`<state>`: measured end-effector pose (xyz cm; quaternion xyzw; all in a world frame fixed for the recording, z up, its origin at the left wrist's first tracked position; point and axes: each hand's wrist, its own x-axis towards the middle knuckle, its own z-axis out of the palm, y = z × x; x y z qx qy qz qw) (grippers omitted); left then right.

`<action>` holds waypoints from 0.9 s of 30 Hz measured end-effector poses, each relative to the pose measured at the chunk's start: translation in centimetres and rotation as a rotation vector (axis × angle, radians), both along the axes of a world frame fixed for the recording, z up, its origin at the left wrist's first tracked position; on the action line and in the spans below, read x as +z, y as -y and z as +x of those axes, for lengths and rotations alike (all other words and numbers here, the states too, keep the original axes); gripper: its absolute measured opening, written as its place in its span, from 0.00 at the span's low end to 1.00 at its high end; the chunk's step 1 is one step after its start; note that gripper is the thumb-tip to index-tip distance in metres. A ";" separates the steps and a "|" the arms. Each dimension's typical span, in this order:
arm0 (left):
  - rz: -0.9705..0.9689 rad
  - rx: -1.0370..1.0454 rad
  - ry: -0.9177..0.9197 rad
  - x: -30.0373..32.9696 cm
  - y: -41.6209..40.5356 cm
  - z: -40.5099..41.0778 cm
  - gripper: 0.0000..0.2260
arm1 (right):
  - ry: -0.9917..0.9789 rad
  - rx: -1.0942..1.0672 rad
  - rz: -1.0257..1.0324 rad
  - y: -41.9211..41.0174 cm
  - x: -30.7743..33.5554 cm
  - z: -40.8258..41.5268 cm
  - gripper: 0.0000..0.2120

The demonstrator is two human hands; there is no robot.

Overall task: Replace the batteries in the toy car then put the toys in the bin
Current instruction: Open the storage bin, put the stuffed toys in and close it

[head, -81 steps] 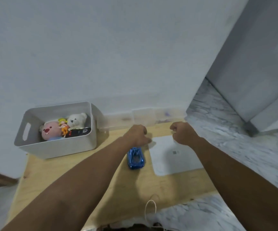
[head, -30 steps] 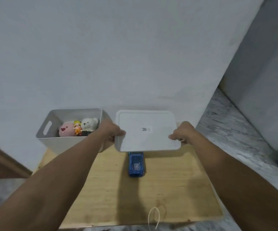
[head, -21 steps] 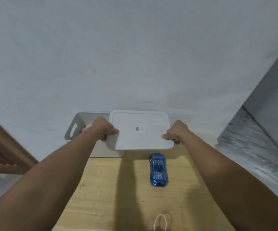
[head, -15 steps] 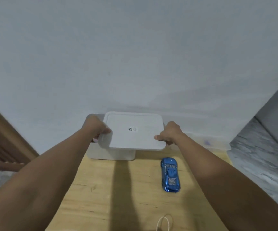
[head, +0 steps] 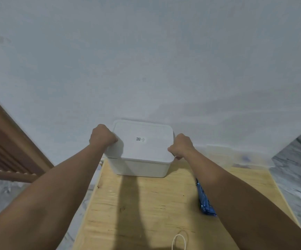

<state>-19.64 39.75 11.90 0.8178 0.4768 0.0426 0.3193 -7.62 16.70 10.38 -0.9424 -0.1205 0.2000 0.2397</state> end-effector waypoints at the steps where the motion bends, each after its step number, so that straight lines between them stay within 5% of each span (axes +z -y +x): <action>1: 0.004 -0.006 0.004 -0.1 -0.2 0.2 0.12 | 0.002 -0.006 -0.003 -0.2 -0.2 0.0 0.02; 12: 0.020 0.020 0.015 -1.4 -1.2 1.1 0.04 | 0.078 -0.035 -0.062 -0.7 -0.6 -0.4 0.06; 21: 0.080 0.078 -0.063 -1.8 -0.9 1.1 0.11 | 0.195 -0.082 -0.101 -0.9 -1.5 -0.9 0.04; 27: 0.069 0.102 -0.073 -2.4 -0.8 0.8 0.09 | 0.233 -0.093 -0.086 -0.7 -1.9 -1.1 0.13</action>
